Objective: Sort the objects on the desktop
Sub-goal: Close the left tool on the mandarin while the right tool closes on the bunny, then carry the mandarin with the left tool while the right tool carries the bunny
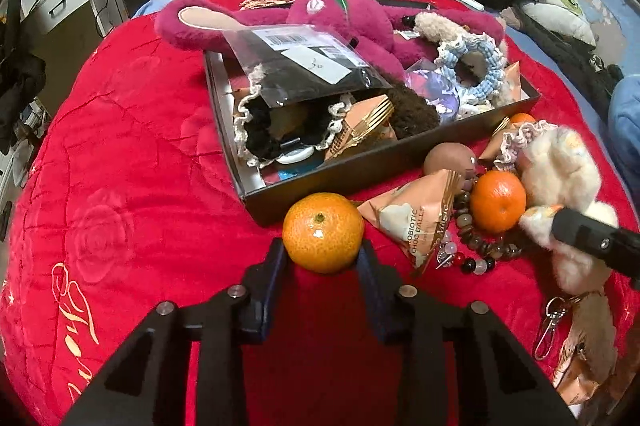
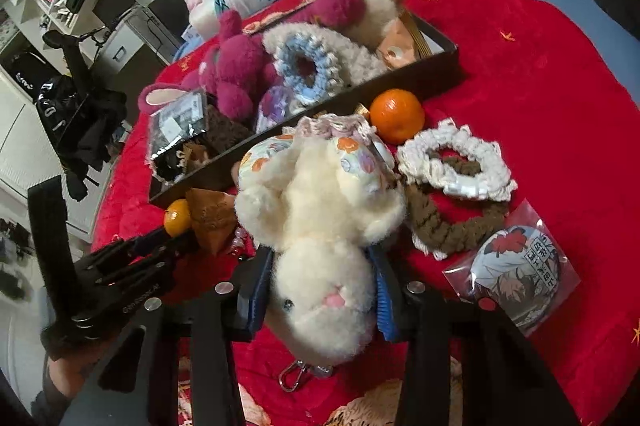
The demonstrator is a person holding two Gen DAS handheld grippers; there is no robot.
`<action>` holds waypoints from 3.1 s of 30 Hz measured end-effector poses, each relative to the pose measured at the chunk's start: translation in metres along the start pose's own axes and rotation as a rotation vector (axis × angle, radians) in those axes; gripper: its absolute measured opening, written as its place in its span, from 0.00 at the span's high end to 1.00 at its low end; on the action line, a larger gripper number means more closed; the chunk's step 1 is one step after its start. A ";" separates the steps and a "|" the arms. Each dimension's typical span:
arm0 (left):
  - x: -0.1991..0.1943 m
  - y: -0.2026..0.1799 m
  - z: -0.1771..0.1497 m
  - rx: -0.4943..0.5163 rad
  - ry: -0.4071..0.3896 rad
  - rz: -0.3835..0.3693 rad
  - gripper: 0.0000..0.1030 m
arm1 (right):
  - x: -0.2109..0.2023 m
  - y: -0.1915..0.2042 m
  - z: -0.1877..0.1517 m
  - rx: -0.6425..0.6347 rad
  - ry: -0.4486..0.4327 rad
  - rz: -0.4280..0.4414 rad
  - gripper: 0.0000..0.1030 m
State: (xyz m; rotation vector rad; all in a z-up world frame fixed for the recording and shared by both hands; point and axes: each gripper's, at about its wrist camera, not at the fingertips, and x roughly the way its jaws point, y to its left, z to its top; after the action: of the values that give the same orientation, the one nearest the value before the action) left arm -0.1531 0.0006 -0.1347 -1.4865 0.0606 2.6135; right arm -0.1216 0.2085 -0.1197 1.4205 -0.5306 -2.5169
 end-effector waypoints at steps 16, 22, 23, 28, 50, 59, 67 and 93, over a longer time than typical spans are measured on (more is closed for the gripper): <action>-0.076 -0.013 0.015 -0.008 -0.235 0.031 0.65 | -0.040 0.013 0.013 -0.055 -0.114 0.034 0.60; -0.102 -0.023 0.006 0.009 -0.302 0.024 0.65 | -0.078 0.032 0.020 -0.128 -0.237 0.045 0.60; -0.106 -0.021 0.001 0.005 -0.302 0.021 0.65 | -0.082 0.035 0.020 -0.135 -0.250 0.045 0.60; -0.117 -0.020 0.009 -0.019 -0.304 0.058 0.65 | -0.091 0.040 0.022 -0.133 -0.271 0.050 0.60; -0.128 -0.005 0.009 -0.058 -0.311 0.080 0.65 | -0.079 0.051 0.019 -0.152 -0.256 0.044 0.60; -0.129 -0.011 0.010 -0.019 -0.317 0.107 0.65 | -0.076 0.057 0.016 -0.156 -0.261 0.052 0.60; -0.124 -0.008 0.013 -0.032 -0.302 0.108 0.65 | -0.069 0.055 0.018 -0.143 -0.241 0.070 0.60; -0.121 -0.005 0.014 -0.073 -0.339 0.137 0.65 | 0.056 0.053 0.095 -0.291 -0.268 0.082 0.60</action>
State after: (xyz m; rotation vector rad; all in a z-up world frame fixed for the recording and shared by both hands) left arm -0.1030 -0.0045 -0.0236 -1.0712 0.0337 2.9690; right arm -0.2320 0.1604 -0.0974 0.9488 -0.2433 -2.6019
